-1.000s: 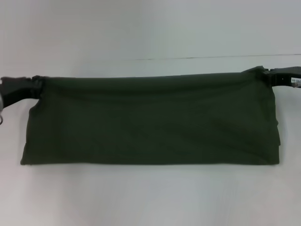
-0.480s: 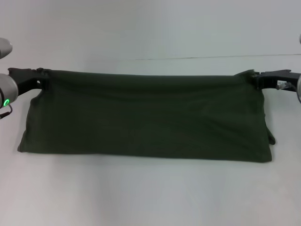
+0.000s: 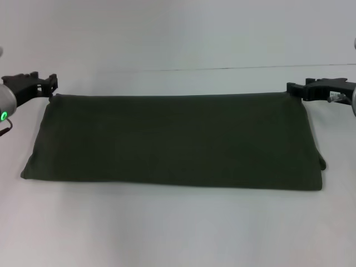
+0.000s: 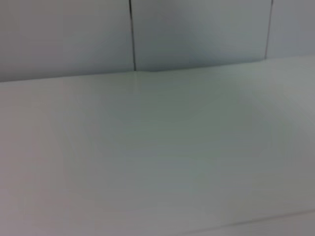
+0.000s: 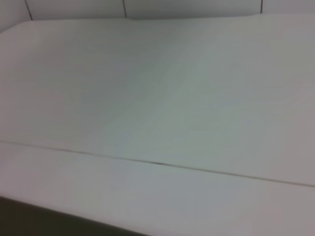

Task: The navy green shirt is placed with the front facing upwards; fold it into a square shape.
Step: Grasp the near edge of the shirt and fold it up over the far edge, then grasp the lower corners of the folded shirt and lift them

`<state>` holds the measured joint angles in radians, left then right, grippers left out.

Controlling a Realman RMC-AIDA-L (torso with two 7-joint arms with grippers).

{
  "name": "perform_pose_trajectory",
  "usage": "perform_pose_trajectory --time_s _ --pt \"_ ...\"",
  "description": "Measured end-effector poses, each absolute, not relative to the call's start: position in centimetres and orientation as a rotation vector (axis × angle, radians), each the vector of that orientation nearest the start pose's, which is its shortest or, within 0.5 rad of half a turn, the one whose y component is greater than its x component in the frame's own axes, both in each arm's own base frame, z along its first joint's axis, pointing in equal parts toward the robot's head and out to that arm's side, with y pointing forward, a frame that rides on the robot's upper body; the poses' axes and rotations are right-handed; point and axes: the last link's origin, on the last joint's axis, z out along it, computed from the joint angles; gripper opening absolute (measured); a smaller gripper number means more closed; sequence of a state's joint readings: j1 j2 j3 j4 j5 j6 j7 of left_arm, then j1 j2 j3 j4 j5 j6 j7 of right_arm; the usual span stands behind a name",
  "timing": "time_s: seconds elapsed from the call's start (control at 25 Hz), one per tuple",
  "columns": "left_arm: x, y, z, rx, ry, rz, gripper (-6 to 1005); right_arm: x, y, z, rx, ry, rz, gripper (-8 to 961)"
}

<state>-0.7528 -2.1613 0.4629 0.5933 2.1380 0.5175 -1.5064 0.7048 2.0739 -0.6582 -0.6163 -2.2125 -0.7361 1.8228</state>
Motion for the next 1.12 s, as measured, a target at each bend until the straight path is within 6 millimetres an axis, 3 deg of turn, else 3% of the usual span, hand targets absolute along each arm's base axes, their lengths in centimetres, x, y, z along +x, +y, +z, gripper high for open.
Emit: perform_pose_trajectory --time_s 0.04,0.12,0.16,0.24,0.36,0.56,0.76,0.96,1.12 --pt "-29.8 44.8 2.6 -1.834 -0.874 -0.267 220 29.5 44.0 3.0 -2.021 1.002 0.288 309" --pt "-30.0 44.8 3.2 -1.794 -0.905 -0.32 446 29.4 43.9 3.3 -2.02 1.006 0.302 348" --pt "-30.1 44.8 3.4 -1.787 -0.912 -0.33 479 29.4 43.8 3.5 -2.022 1.005 0.312 367" --pt "-30.2 44.6 3.5 -1.785 -0.927 -0.355 545 29.3 43.5 3.6 -2.031 0.997 0.331 609" --pt "-30.3 44.1 3.7 -1.814 -0.958 -0.411 645 28.9 42.8 3.5 -2.071 0.986 0.364 671" --pt "-30.8 42.5 5.6 -1.865 -1.021 -0.61 667 28.3 40.9 3.5 -2.182 0.923 0.513 733" --pt "-30.9 39.4 7.1 -2.015 -1.005 -0.755 690 28.1 37.0 3.1 -2.352 0.726 0.669 732" --pt "-31.5 36.3 7.3 -2.155 -1.01 -0.735 695 27.9 31.7 2.1 -2.549 0.468 0.798 734" --pt "-32.9 34.2 7.6 -2.189 -1.091 -0.649 693 28.5 29.1 1.8 -2.6 0.455 0.854 739"
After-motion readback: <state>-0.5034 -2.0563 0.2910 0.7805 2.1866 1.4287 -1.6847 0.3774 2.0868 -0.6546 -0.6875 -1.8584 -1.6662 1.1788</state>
